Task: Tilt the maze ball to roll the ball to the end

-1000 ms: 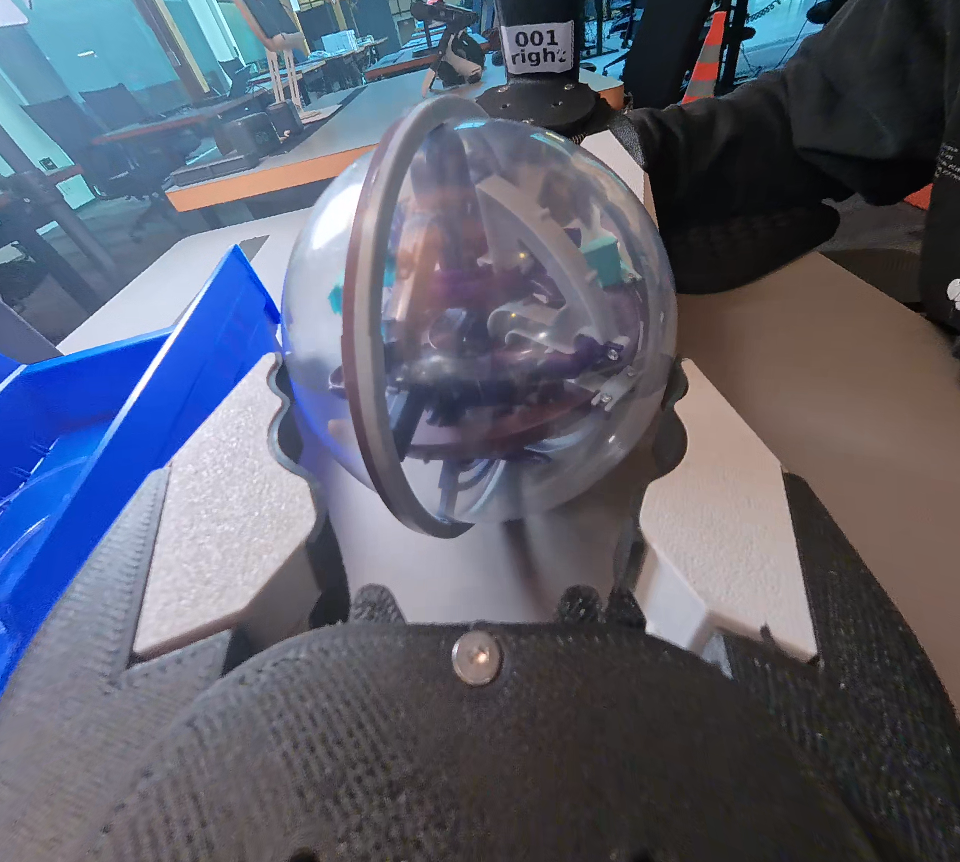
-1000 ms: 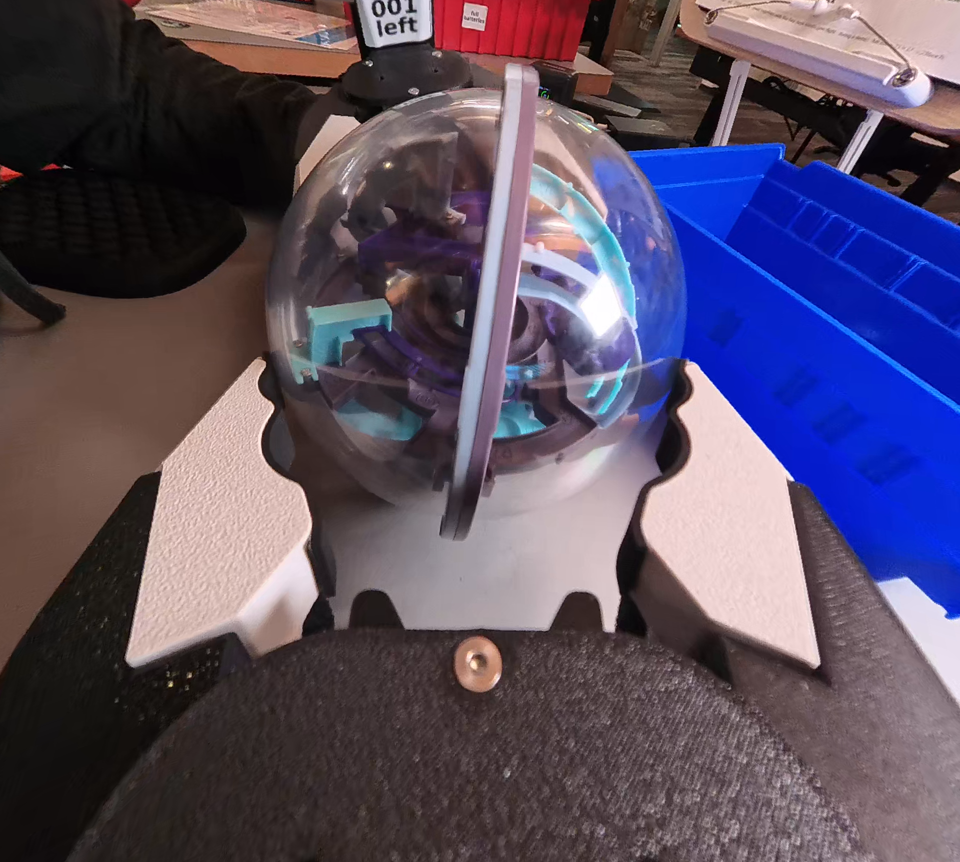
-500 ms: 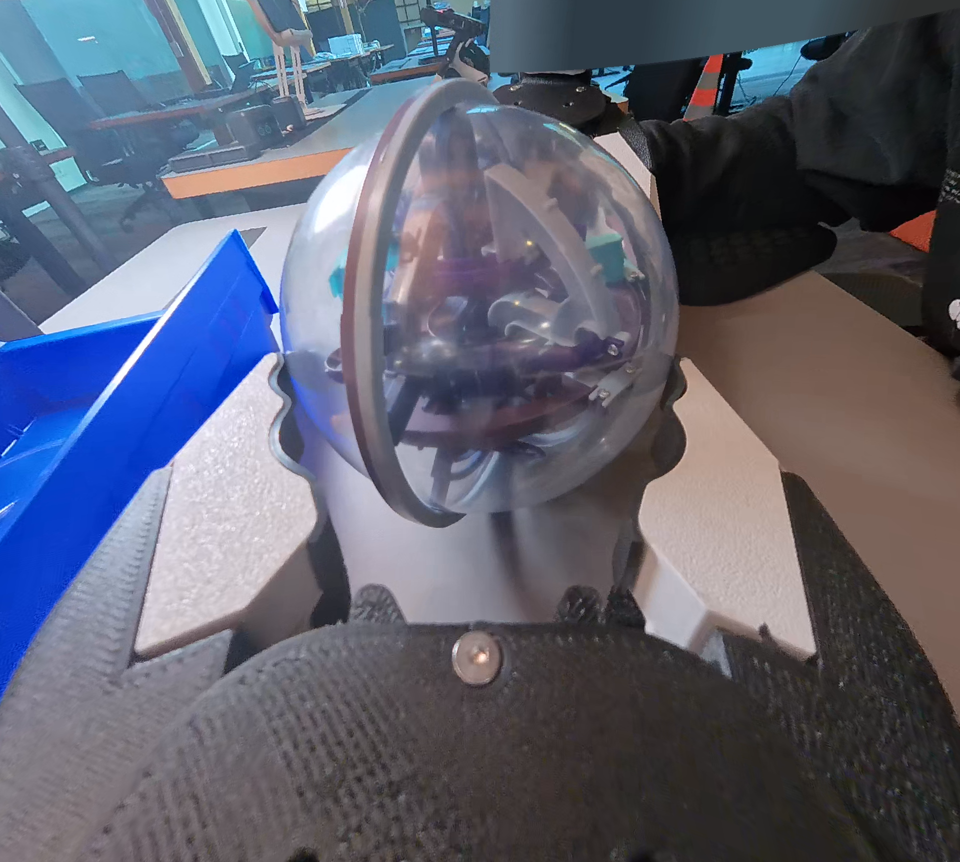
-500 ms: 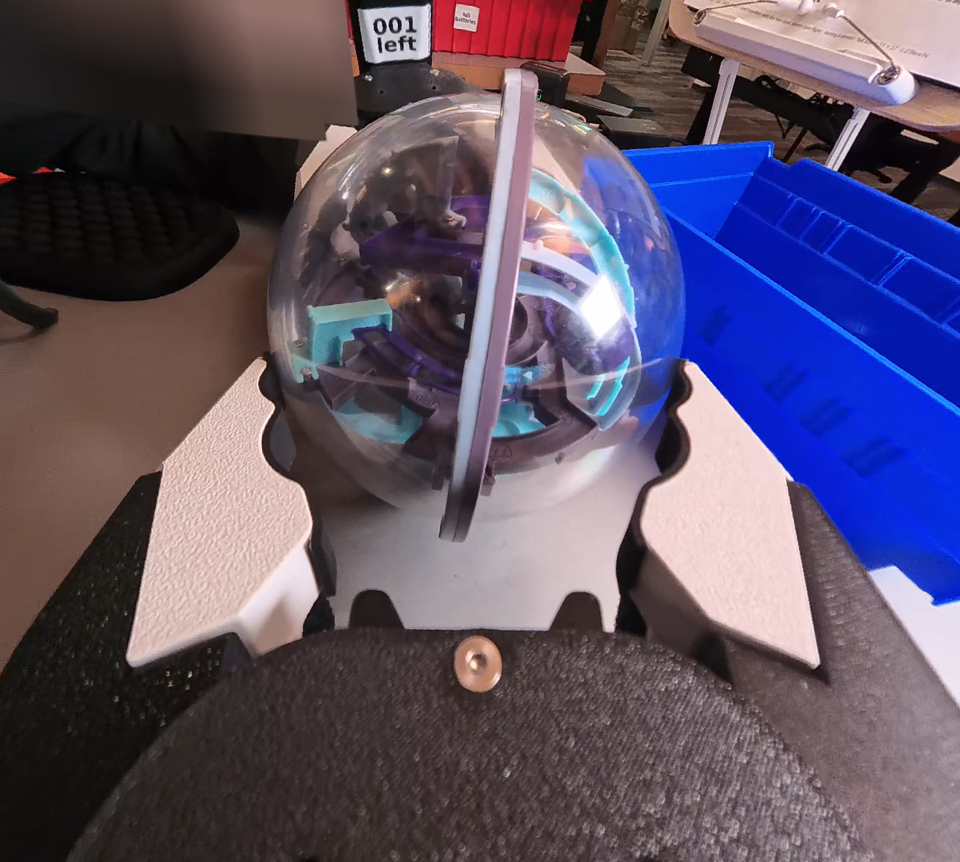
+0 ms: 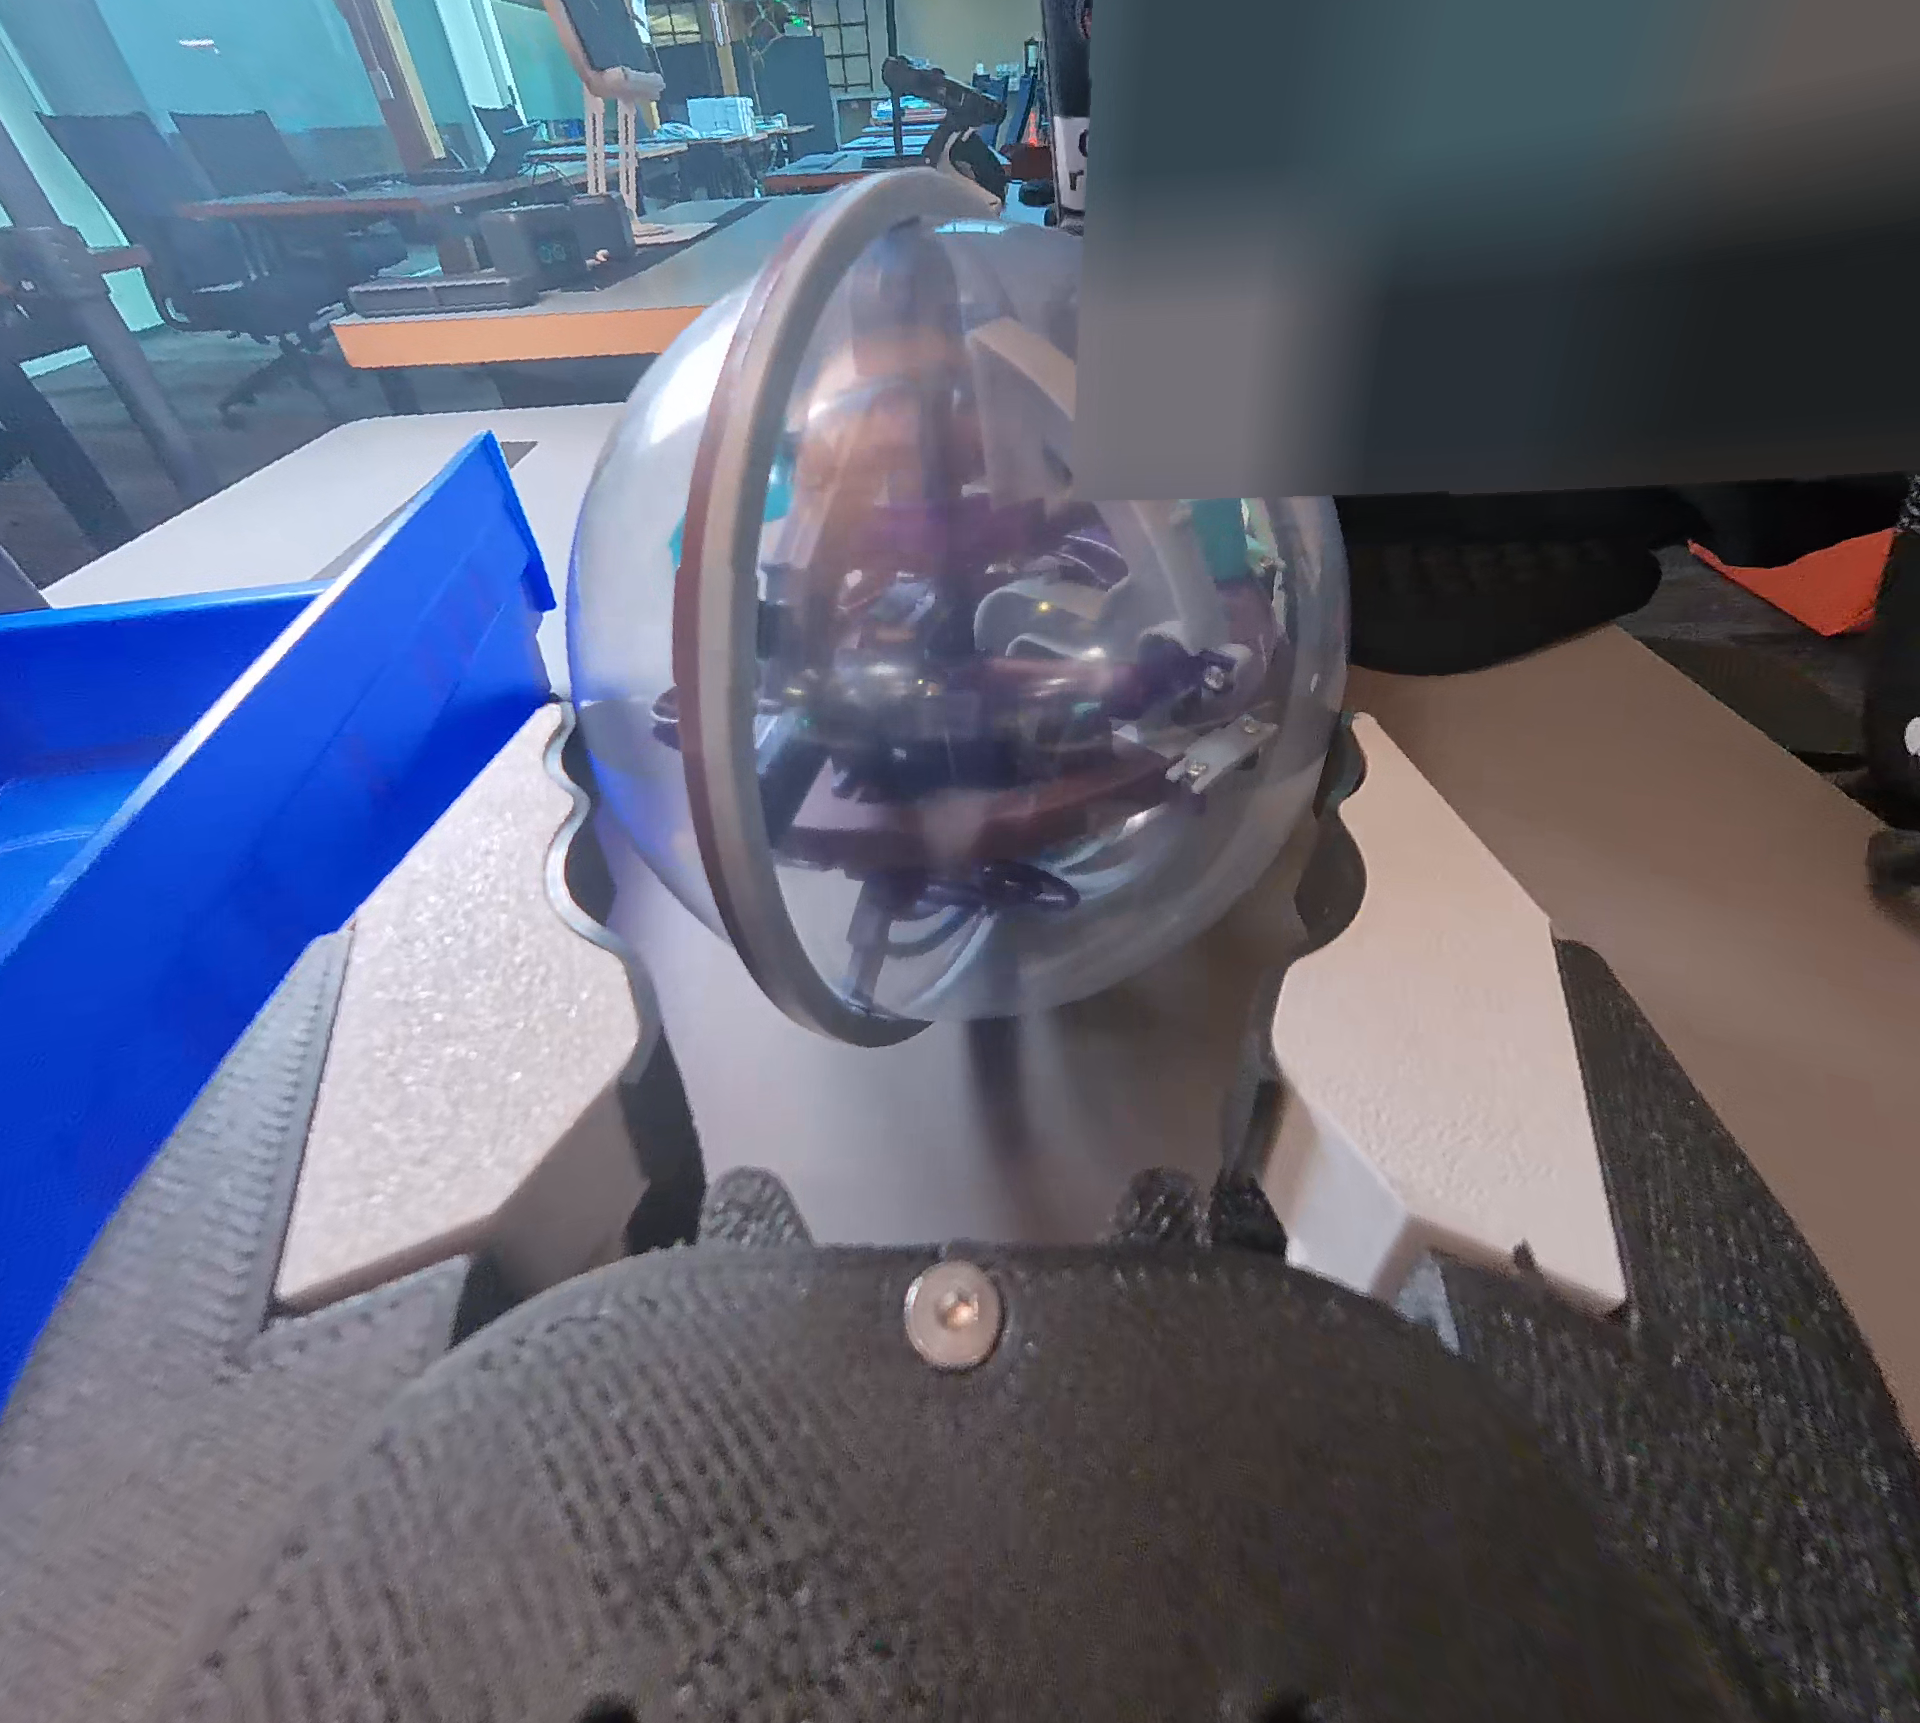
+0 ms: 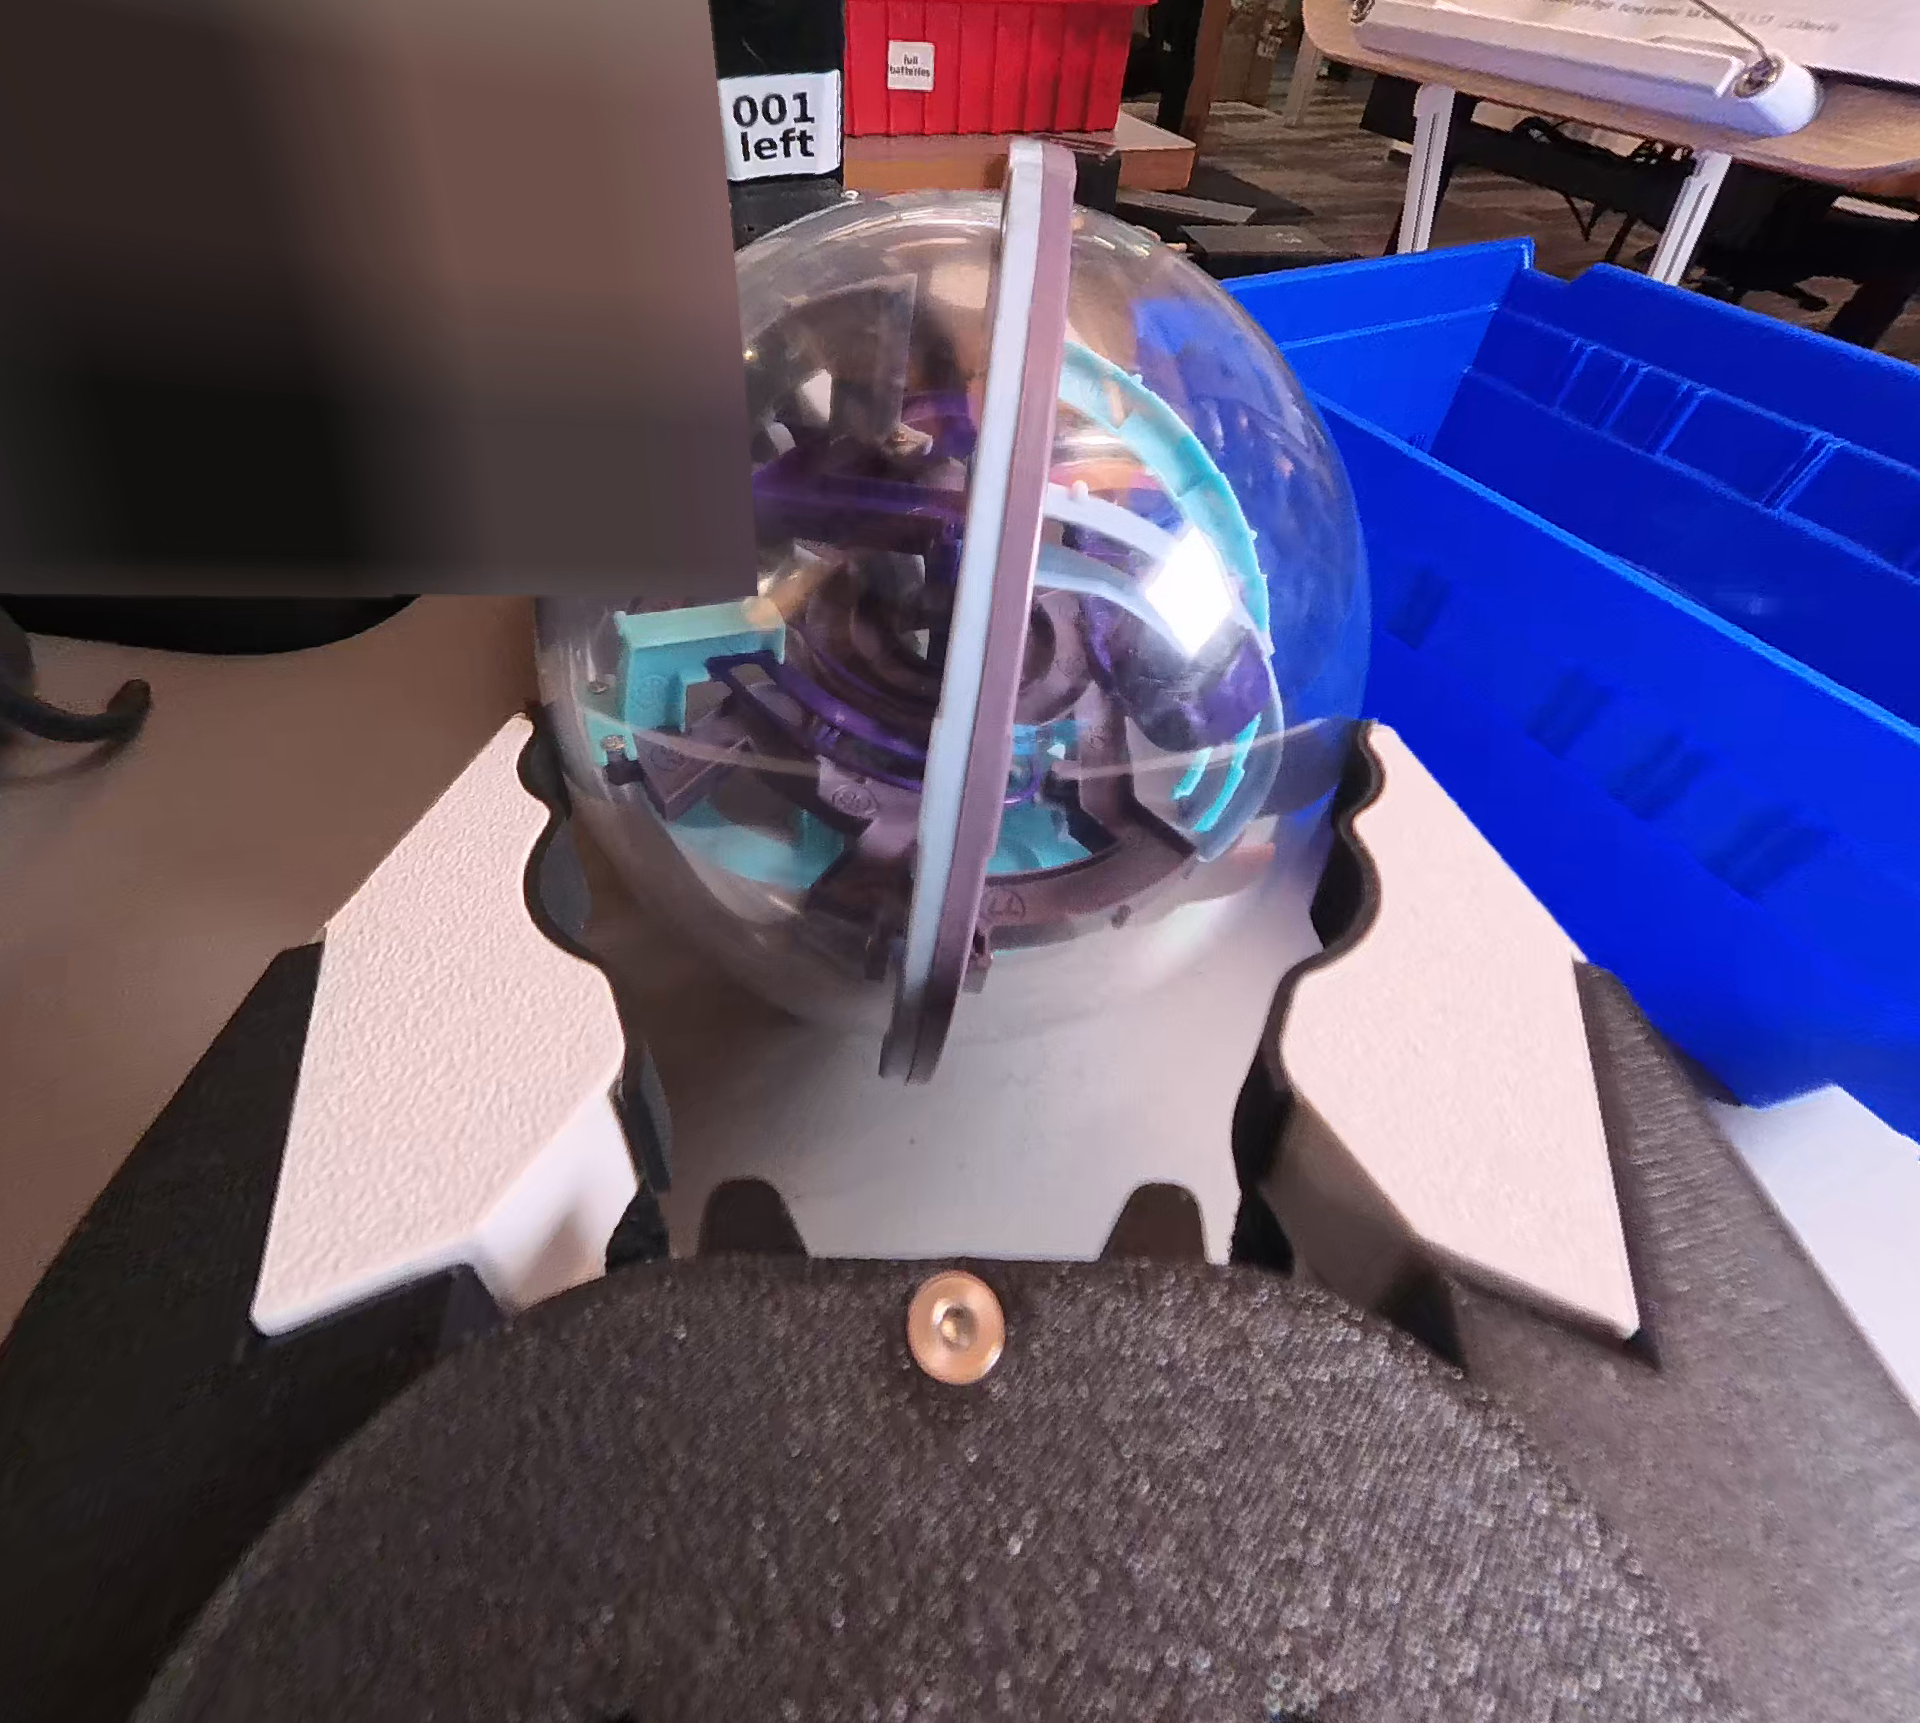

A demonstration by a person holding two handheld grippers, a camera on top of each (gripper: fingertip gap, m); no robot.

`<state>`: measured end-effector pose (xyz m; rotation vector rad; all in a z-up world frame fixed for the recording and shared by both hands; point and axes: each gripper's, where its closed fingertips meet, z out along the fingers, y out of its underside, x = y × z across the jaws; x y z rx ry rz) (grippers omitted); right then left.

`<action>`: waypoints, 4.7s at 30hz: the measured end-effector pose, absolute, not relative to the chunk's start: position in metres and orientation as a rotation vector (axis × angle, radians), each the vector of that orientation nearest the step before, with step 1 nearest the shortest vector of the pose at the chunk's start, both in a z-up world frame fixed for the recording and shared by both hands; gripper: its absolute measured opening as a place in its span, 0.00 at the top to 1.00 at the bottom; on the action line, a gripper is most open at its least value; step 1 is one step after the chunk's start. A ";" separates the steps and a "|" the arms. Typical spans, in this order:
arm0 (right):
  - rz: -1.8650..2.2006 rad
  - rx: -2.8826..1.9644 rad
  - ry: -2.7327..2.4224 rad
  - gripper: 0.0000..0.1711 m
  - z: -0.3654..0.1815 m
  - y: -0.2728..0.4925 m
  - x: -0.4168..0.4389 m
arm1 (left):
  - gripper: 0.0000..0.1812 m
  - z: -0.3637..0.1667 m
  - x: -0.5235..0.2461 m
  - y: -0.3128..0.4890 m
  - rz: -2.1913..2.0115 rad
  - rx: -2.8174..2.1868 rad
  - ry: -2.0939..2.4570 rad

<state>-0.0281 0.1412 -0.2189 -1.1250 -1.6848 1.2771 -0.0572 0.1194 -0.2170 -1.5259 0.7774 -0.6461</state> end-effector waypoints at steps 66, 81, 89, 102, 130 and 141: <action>1.087 -1.032 -1.672 0.16 -0.221 0.132 -0.038 | 0.26 -0.215 -0.062 0.111 -0.270 -1.535 1.045; 0.983 -1.352 -1.366 0.17 -0.224 0.145 -0.051 | 0.23 -0.212 -0.088 0.132 -0.800 -1.714 0.258; 1.518 -1.445 -1.460 0.23 -0.219 0.139 -0.031 | 0.23 -0.203 -0.107 0.132 -0.943 -1.649 0.229; 1.796 -1.563 -1.542 0.24 -0.246 0.130 -0.048 | 0.25 -0.206 -0.109 0.131 -1.061 -1.670 0.227; 1.662 -1.486 -1.672 0.23 -0.252 0.106 -0.047 | 0.24 -0.207 -0.097 0.107 -1.148 -1.674 0.393; 1.579 -1.406 -1.597 0.27 -0.238 0.102 -0.051 | 0.24 -0.197 -0.099 0.095 -1.137 -1.606 0.486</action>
